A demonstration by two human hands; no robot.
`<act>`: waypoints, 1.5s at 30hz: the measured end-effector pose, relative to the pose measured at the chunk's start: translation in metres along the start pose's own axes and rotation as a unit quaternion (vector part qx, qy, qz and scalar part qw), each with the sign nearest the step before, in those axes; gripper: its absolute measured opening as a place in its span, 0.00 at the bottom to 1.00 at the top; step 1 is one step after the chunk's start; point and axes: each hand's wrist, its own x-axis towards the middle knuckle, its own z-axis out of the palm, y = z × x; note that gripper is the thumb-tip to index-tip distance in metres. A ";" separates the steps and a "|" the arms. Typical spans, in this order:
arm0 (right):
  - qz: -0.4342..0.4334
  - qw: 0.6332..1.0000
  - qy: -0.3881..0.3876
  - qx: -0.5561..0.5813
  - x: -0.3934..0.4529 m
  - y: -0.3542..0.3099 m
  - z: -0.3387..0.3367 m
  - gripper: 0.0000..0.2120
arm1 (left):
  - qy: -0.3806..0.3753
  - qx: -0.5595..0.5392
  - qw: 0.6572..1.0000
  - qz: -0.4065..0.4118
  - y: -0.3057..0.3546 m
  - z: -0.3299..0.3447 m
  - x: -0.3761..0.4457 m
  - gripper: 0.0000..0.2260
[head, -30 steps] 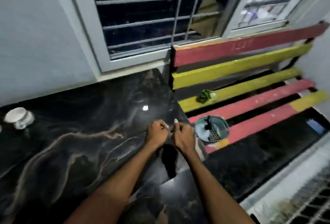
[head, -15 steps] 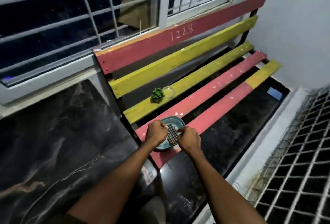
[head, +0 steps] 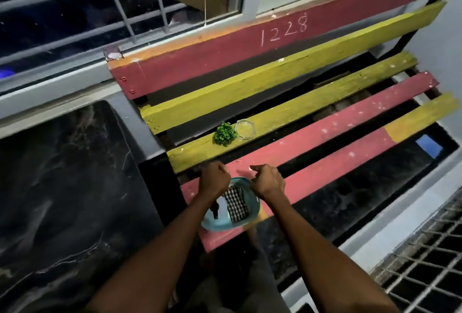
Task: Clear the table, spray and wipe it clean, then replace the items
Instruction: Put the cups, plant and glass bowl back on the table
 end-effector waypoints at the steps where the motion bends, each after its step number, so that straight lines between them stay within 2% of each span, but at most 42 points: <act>1: -0.004 1.000 -0.003 -0.002 0.010 0.001 -0.004 0.27 | 0.006 -0.009 1.000 -0.007 0.003 0.004 0.008 0.08; 6: -0.002 1.000 -0.022 -0.010 0.075 0.008 -0.017 0.28 | 0.051 -0.047 0.996 -0.053 0.012 0.032 0.055 0.07; 8: -0.003 0.998 -0.055 -0.006 0.108 0.012 -0.017 0.33 | 0.068 -0.052 0.994 -0.061 0.011 0.044 0.078 0.07; 10: 0.001 0.996 -0.076 0.038 0.142 0.016 -0.014 0.38 | 0.081 -0.067 0.992 -0.074 0.009 0.056 0.101 0.07; 12: 0.017 0.994 -0.055 0.087 0.174 0.022 -0.008 0.34 | 0.103 -0.075 0.988 -0.083 0.001 0.065 0.124 0.10; 15: 0.038 0.989 -0.044 0.133 0.223 0.030 0.008 0.21 | 0.127 -0.060 0.986 -0.093 -0.019 0.078 0.155 0.19; 17: 0.049 0.984 -0.055 0.163 0.254 0.031 0.020 0.17 | 0.120 -0.054 0.987 -0.093 -0.033 0.084 0.173 0.26; 21: 0.056 0.985 -0.035 0.157 0.302 0.024 0.036 0.19 | 0.110 -0.033 0.992 -0.053 -0.058 0.089 0.208 0.42; 25: 0.036 0.989 -0.035 0.138 0.336 0.022 0.051 0.22 | 0.111 -0.045 0.993 -0.005 -0.066 0.096 0.238 0.49; 30: 0.030 0.987 -0.040 0.155 0.356 0.025 0.064 0.18 | 0.142 -0.099 0.984 0.049 -0.060 0.114 0.256 0.45; 34: -0.004 0.994 -0.001 0.110 0.358 0.027 0.066 0.15 | 0.157 -0.110 0.979 0.070 -0.054 0.127 0.263 0.43; 40: -0.042 0.992 0.025 0.114 0.355 0.029 0.064 0.10 | 0.191 -0.126 0.971 0.064 -0.051 0.138 0.270 0.30; 45: -0.075 0.988 0.054 0.124 0.347 0.028 0.064 0.01 | 0.206 -0.129 0.968 0.053 -0.045 0.137 0.266 0.31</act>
